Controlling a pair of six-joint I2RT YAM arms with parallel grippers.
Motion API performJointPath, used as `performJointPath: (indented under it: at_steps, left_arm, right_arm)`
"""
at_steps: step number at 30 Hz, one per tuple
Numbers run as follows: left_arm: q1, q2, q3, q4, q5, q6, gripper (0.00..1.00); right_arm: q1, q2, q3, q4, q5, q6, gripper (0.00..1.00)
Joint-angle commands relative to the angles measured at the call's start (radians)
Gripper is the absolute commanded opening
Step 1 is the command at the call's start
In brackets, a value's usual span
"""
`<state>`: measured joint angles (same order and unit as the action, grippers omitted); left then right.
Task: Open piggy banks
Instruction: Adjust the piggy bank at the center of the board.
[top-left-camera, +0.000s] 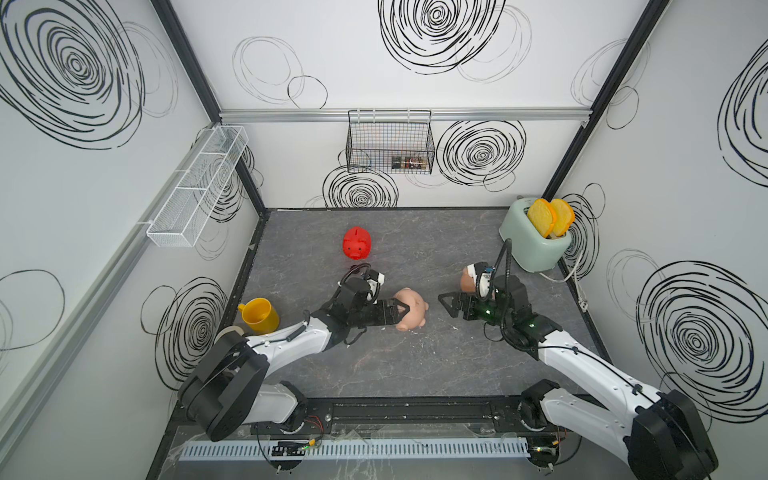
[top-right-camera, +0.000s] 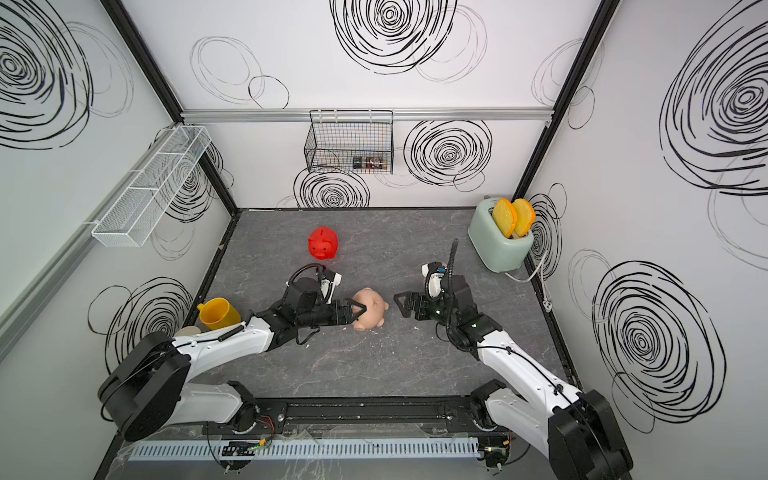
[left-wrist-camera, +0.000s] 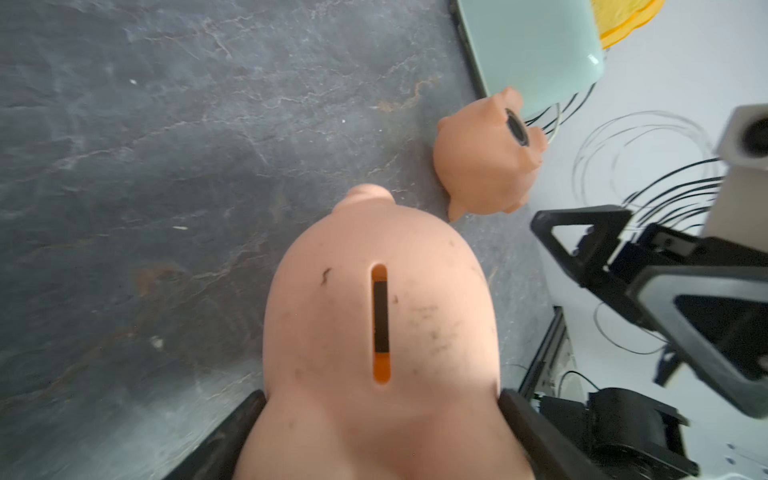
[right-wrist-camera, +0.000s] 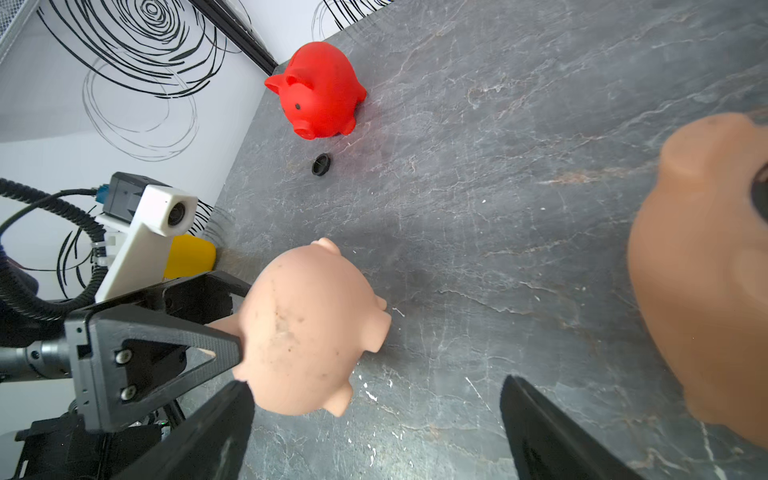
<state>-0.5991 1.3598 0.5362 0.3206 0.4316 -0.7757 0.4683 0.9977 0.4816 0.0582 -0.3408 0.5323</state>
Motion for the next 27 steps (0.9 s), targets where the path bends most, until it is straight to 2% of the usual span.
performJointPath:
  at_steps: [1,8,22,24,27]
  left_arm:
    - [0.007,0.029,-0.024,0.294,0.101,-0.087,0.73]
    - [0.005,0.103,-0.046,0.376,0.095,-0.107,0.74]
    - [-0.005,0.185,-0.131,0.531,0.050,-0.156,0.76]
    - [-0.005,0.191,-0.144,0.544,0.042,-0.162,0.78]
    - [-0.005,0.201,-0.158,0.562,0.041,-0.170,0.87]
  right_arm:
    - [-0.005,-0.020,-0.013,0.051,-0.039,0.015,0.97]
    - [-0.002,-0.015,-0.045,0.081,-0.096,0.069,0.97]
    - [0.022,0.010,-0.078,0.138,-0.096,0.111,0.98]
    - [0.028,0.019,-0.078,0.145,-0.096,0.116,0.98]
    - [0.044,0.032,-0.075,0.154,-0.091,0.119,0.98]
